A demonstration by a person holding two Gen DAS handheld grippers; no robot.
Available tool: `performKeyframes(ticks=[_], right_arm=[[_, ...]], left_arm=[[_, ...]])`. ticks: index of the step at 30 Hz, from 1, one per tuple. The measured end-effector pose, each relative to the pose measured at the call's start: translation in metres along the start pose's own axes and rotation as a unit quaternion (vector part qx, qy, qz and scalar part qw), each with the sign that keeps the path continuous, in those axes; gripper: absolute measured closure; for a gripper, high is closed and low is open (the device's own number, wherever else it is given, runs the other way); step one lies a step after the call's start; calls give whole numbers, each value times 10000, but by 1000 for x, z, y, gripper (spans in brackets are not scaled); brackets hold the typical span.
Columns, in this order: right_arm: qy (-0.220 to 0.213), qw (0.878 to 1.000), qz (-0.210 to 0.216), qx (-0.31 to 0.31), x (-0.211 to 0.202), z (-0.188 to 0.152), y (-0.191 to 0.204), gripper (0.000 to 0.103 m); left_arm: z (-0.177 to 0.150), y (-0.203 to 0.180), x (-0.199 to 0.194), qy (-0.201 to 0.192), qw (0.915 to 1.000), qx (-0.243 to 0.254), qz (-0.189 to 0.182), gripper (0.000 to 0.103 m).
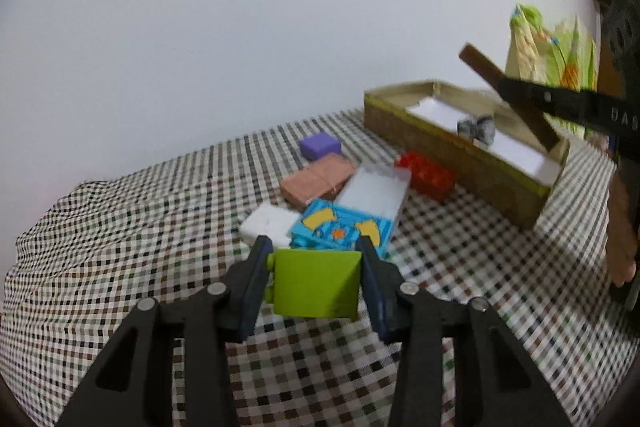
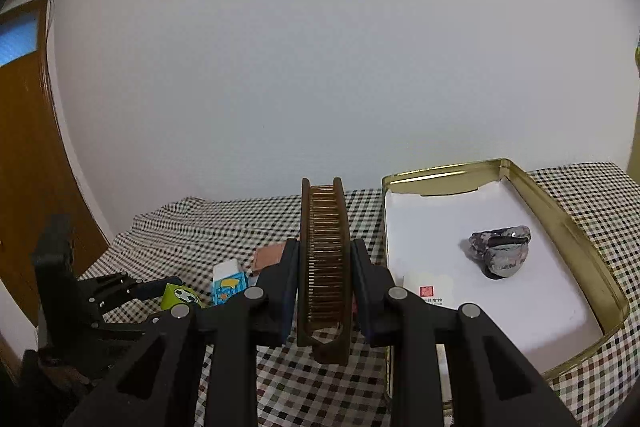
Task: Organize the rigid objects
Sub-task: 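Grasp the green toy brick with the left gripper, then carry the green brick and brown comb into the gold tin, release both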
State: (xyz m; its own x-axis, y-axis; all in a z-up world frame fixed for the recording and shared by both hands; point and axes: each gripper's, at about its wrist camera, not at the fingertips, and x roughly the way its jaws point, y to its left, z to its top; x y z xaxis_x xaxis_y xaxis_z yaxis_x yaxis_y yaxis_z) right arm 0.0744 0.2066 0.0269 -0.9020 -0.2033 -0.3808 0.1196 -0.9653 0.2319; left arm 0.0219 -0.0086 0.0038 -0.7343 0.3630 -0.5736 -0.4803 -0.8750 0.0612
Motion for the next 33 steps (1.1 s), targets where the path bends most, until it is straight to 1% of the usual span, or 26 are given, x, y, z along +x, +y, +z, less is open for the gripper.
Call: performKeyframes(ticks=[2, 4, 6, 8, 11, 13, 17, 19, 24, 27, 30, 33], right_arm=[[-84, 10000, -16, -35, -3, 2, 0, 75], [-226, 9996, -124, -108, -7, 5, 0, 75], [-388, 9988, -259, -166, -13, 8, -3, 75], [-505, 9978, -381, -209, -16, 12, -8, 75], [-569, 9962, -591, -293, -17, 14, -19, 75], [-588, 9948, -750, -353, -16, 15, -28, 75], [-591, 9924, -1033, -309, -17, 20, -55, 75], [-607, 9911, -1159, -265, -18, 23, -68, 75], [-608, 9859, -1555, -153, -20, 30, -110, 75], [-567, 9831, -1727, -216, -15, 33, -129, 75], [-451, 9810, -1859, -332, -9, 32, -142, 75], [-340, 9808, -1892, -332, -6, 33, -152, 75]], left_arm=[[3, -2, -8, -258, 9995, -165, 91, 61], [7, -5, -10, -438, 9983, -334, 212, 61], [11, -9, -10, -564, 9968, -536, 207, 61], [13, -16, -12, -659, 9956, -629, 231, 60], [21, -33, -12, -802, 9943, -638, 287, 61], [28, -44, -6, -866, 9933, -723, 241, 61], [43, -68, 6, -806, 9926, -885, 212, 61], [51, -80, 15, -777, 9926, -925, 103, 61], [69, -111, 26, -828, 9928, -866, -17, 61], [82, -129, 35, -830, 9924, -901, -79, 61], [90, -142, 45, -782, 9918, -987, -204, 60], [95, -159, 54, -730, 9925, -944, -269, 61]])
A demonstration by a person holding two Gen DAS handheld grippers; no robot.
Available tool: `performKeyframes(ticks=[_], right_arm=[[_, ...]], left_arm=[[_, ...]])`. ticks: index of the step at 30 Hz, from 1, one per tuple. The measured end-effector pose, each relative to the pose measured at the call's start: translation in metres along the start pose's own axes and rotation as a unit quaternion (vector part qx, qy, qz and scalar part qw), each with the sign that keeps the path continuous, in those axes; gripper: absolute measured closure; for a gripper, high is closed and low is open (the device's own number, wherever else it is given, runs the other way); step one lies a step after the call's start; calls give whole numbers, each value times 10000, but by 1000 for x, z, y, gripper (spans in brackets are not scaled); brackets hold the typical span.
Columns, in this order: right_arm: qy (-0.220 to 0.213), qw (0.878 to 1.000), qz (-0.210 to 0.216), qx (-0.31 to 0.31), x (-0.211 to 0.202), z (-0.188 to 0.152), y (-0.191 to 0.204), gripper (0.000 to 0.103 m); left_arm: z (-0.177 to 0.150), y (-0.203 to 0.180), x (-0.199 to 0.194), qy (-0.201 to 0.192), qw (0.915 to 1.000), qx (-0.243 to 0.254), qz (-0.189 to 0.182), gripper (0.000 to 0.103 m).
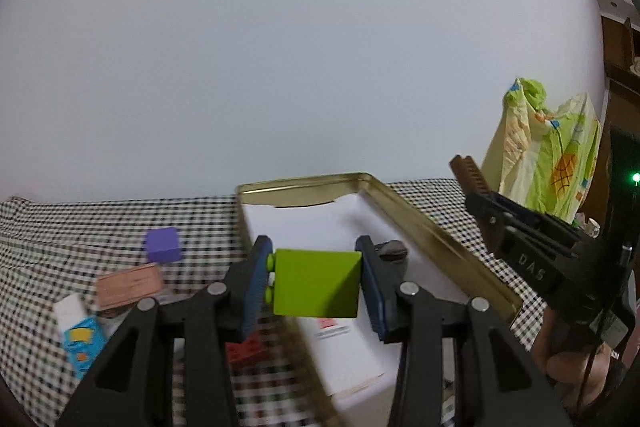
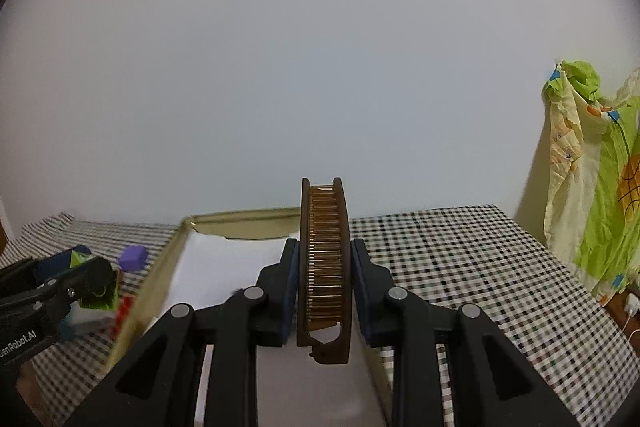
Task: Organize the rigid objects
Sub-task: 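Carry the green brick and brown comb into the gold tin, release both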
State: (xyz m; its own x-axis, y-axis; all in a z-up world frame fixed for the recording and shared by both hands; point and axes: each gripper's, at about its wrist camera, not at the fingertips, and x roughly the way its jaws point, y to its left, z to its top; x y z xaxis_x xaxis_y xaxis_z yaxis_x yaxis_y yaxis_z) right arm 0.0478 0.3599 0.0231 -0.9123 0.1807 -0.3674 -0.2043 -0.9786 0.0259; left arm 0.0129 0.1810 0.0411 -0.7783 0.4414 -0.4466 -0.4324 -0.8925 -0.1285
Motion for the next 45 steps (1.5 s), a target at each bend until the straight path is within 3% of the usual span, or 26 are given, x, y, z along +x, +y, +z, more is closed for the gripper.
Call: performKeyframes(ticks=[5, 12, 15, 23, 34, 45], right_arm=[[477, 9980, 170, 385, 6, -8, -13, 75], [806, 9967, -14, 137, 11, -21, -1, 75], [1012, 9944, 143, 259, 19, -19, -4, 75], [1216, 9918, 316, 228, 22, -23, 2, 75], [1555, 9854, 491, 484, 35, -30, 0, 75], [1471, 9878, 425, 297, 33, -29, 9, 75]], left_arm=[[-1, -25, 14, 200, 9997, -58, -161, 61], [-9, -47, 26, 466, 9987, 119, -188, 61], [-12, -46, 30, 630, 9979, 55, -169, 61], [-18, -45, 36, 775, 9968, 179, 70, 61], [-18, -46, 37, 653, 9962, 461, 337, 61], [-19, -41, 38, 644, 9960, 408, 460, 61]])
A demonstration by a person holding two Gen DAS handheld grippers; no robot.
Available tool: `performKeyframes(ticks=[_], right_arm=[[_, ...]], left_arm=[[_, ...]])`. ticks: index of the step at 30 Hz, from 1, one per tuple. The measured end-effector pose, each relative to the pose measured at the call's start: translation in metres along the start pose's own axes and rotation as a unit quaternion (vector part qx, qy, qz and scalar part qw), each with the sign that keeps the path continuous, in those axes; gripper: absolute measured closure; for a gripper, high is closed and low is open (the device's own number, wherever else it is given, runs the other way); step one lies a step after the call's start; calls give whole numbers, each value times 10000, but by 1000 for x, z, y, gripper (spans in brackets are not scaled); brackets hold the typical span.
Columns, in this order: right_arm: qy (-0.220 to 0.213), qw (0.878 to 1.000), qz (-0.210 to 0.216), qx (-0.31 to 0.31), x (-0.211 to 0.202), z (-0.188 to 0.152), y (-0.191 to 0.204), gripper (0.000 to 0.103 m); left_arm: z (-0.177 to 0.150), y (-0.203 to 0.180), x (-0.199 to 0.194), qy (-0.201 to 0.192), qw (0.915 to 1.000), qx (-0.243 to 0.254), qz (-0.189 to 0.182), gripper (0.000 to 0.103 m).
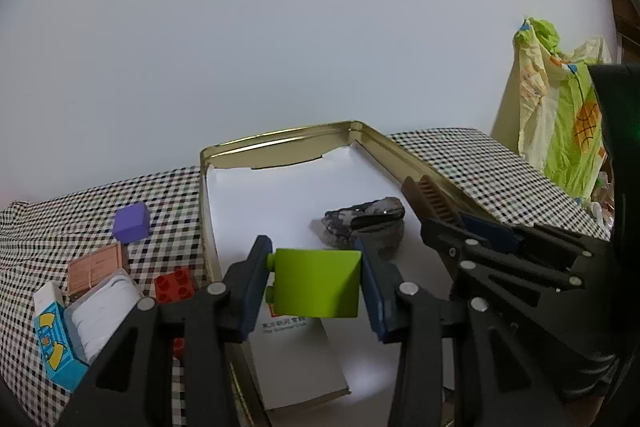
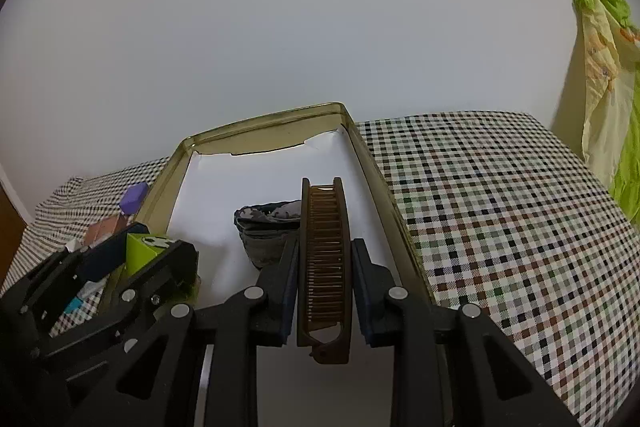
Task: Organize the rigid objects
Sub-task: 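Carry the green brick and brown comb into the gold tin, release both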
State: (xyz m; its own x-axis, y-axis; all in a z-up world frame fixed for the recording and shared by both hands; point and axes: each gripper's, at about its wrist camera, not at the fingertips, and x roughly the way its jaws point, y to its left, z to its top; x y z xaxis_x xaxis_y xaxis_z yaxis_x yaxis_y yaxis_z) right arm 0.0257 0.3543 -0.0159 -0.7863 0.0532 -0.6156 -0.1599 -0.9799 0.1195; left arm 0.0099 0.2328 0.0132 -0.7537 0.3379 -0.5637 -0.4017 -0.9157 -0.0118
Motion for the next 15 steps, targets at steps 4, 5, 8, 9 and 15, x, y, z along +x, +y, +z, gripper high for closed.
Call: performKeyframes(ticks=[4, 5, 8, 9, 15], right_arm=[[-20, 10000, -21, -6, 0, 0, 1, 72], [12, 10000, -91, 23, 0, 0, 0, 65], [-55, 9997, -165, 178, -6, 3, -7, 57], [-107, 9995, -94, 289, -9, 4, -11, 57], [-741, 9921, 67, 1013, -30, 7, -32, 26]], left_arm=[[0, 2, 0, 0, 10000, -27, 71, 61], [-1, 2, 0, -6, 9999, -42, 113, 59], [1, 7, -4, -69, 9996, -155, 207, 39], [2, 10, -7, -127, 9994, -217, 234, 26], [8, 22, -32, -780, 9954, -468, 300, 0]])
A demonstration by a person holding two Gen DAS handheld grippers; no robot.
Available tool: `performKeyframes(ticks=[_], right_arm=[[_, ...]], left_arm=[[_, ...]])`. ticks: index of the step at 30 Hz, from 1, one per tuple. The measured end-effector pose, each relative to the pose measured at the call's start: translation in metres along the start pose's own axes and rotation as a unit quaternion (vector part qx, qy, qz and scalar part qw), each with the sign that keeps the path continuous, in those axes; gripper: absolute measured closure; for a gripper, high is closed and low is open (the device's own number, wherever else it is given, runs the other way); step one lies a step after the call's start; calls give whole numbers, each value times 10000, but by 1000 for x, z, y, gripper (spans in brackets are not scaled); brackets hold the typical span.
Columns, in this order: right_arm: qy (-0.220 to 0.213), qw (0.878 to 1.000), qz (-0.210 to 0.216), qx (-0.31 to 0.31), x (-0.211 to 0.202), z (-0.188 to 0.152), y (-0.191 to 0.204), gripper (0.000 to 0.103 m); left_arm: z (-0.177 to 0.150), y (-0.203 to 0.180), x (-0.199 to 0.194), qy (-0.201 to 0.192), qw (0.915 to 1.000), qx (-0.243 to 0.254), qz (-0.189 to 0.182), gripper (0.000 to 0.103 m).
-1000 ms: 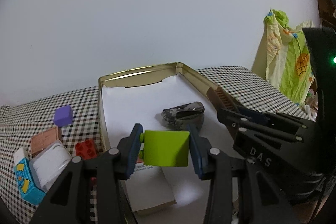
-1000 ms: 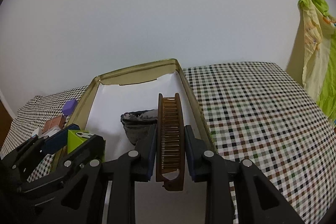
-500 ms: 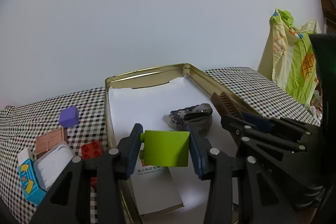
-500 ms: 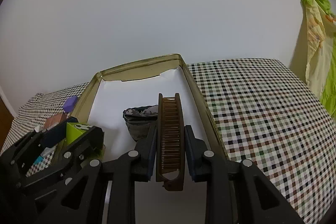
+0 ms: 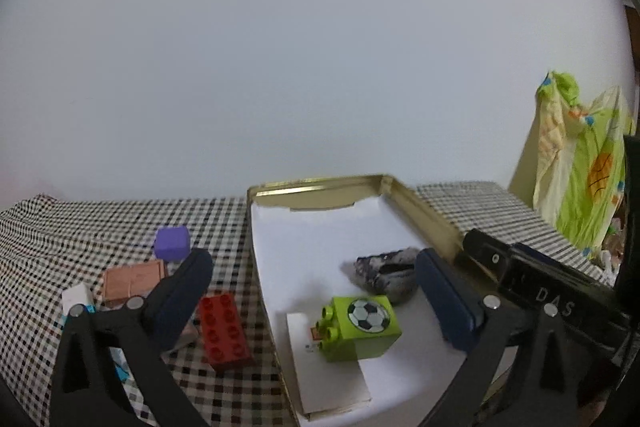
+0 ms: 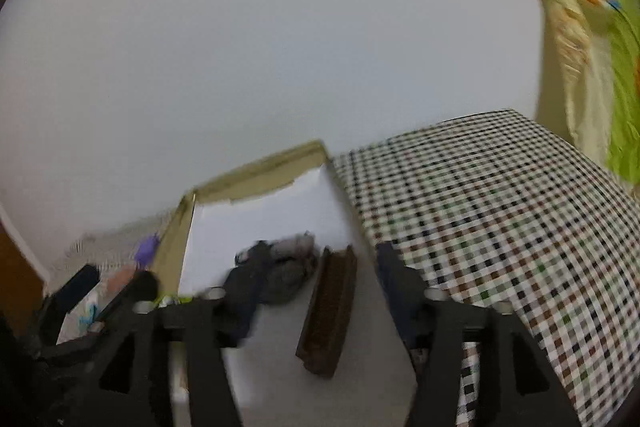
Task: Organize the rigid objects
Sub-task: 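Carry the green brick and brown comb into the gold tin, release both, then move both open grippers back toward the remaining objects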
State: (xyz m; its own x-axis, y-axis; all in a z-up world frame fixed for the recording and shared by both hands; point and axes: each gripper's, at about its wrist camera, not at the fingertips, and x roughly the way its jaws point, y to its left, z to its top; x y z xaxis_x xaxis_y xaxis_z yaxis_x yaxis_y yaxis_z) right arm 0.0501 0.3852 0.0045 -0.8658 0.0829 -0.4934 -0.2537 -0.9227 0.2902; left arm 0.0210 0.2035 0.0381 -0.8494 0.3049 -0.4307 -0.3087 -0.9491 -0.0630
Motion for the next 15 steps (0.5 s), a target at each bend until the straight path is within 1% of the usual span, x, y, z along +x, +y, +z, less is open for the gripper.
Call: performKeyframes(ticks=[1, 4, 9, 15], right_arm=[[-163, 9999, 15, 33, -5, 1, -1, 24], [-355, 9993, 67, -7, -10, 3, 3, 24], [-557, 9981, -109, -244, -10, 1, 12, 24], [-944, 9941, -325, -429, -18, -1, 17, 24]], left_arm=[[1, 0, -1, -20, 10000, 23, -19, 0], [1, -1, -7, -158, 9998, 146, 53, 0], [0, 3, -10, -208, 9992, 283, 209, 0], [-2, 18, -7, -121, 9992, 119, 370, 0]])
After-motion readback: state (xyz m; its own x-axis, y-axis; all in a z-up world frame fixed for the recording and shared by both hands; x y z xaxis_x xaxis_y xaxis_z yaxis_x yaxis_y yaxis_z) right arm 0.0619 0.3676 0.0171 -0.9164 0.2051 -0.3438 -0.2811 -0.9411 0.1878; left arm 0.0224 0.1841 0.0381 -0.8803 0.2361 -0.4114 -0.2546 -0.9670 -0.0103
